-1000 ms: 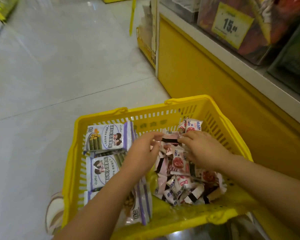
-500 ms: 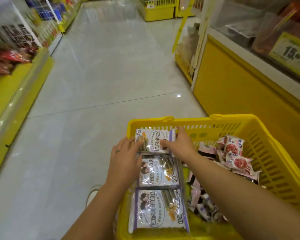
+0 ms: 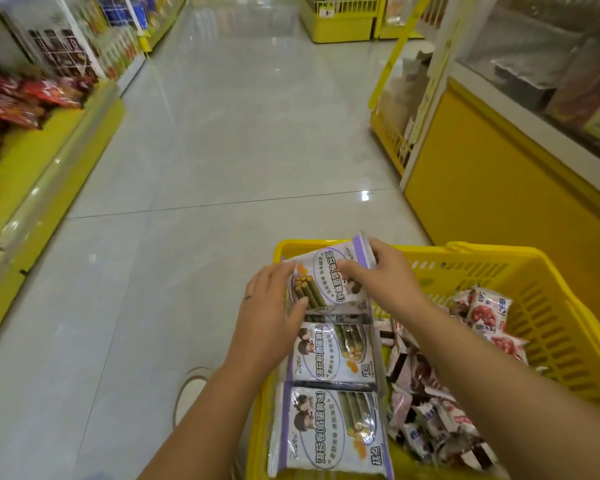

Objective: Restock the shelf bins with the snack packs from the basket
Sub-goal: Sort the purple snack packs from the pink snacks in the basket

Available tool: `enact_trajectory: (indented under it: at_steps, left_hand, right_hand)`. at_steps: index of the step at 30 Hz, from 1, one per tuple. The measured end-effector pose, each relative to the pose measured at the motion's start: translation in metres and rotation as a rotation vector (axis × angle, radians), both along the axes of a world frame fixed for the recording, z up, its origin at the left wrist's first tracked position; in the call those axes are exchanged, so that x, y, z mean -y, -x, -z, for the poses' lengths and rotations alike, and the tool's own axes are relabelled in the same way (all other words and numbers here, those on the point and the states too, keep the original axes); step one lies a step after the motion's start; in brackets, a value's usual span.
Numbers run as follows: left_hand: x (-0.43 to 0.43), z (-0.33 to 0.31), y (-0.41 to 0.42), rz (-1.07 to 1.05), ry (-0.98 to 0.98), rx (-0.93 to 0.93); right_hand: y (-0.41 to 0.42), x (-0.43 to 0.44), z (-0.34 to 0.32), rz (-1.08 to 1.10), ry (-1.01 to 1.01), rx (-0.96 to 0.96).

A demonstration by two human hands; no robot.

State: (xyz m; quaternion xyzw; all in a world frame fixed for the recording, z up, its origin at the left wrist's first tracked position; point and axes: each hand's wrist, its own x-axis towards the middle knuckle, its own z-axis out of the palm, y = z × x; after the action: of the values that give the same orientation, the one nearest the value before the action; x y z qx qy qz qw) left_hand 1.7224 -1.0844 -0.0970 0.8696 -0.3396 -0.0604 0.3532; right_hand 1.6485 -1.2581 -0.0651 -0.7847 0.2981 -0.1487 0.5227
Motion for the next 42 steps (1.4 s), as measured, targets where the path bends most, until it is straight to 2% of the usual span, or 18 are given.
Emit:
enact_trajectory:
  at_steps: [2, 6, 8, 11, 13, 15, 17, 20, 22, 25, 28, 29, 32, 37, 42]
  left_hand:
    - [0.003, -0.015, -0.002, -0.007, 0.088, -0.008]
    - [0.005, -0.042, -0.006, 0.064, 0.145, -0.217]
    - [0.004, -0.045, -0.008, 0.048, 0.121, -0.223]
    - [-0.004, -0.042, -0.013, -0.087, 0.097, -0.169]
    - [-0.011, -0.038, -0.018, -0.208, 0.132, -0.180]
    - [-0.015, -0.036, -0.022, -0.292, 0.185, -0.198]
    - [-0.015, -0.035, -0.023, -0.326, 0.248, -0.239]
    - [-0.012, -0.032, -0.020, -0.323, 0.279, -0.261]
    - [-0.010, -0.029, -0.017, -0.316, 0.285, -0.279]
    - [-0.010, -0.026, -0.015, -0.315, 0.312, -0.298]
    - [-0.011, -0.025, -0.018, -0.326, 0.353, -0.303]
    - [-0.012, -0.026, -0.020, -0.328, 0.367, -0.312]
    - [-0.012, -0.028, -0.026, -0.342, 0.406, -0.365]
    - [-0.009, -0.029, -0.034, -0.423, 0.488, -0.542]
    - [0.001, -0.032, -0.022, -0.346, 0.587, -0.806]
  right_hand:
    - [-0.001, 0.004, -0.024, -0.165, 0.091, 0.008]
    - [-0.004, -0.002, -0.055, -0.431, 0.024, 0.008]
    - [-0.003, -0.004, -0.056, -0.431, -0.059, 0.030]
    - [0.004, -0.002, -0.037, -0.245, -0.077, -0.057]
    - [0.013, -0.004, -0.014, -0.262, 0.034, -0.201]
    - [0.022, -0.012, 0.007, -0.477, 0.213, -0.412]
    - [0.027, -0.024, 0.022, -0.642, 0.463, -0.546]
    - [0.027, -0.037, 0.036, -0.666, 0.829, -0.517]
    - [0.026, -0.042, 0.043, -0.671, 0.891, -0.533]
    - [0.025, -0.042, 0.044, -0.682, 0.847, -0.620]
    - [0.023, -0.043, 0.037, -0.723, 0.804, -0.628]
    - [0.022, -0.041, 0.033, -0.731, 0.732, -0.623]
    - [0.020, -0.022, 0.007, -0.648, 0.348, -0.573]
    - [0.016, 0.020, -0.057, -0.437, 0.175, -0.326]
    - [0.008, -0.007, -0.076, -0.280, -0.072, -0.017]
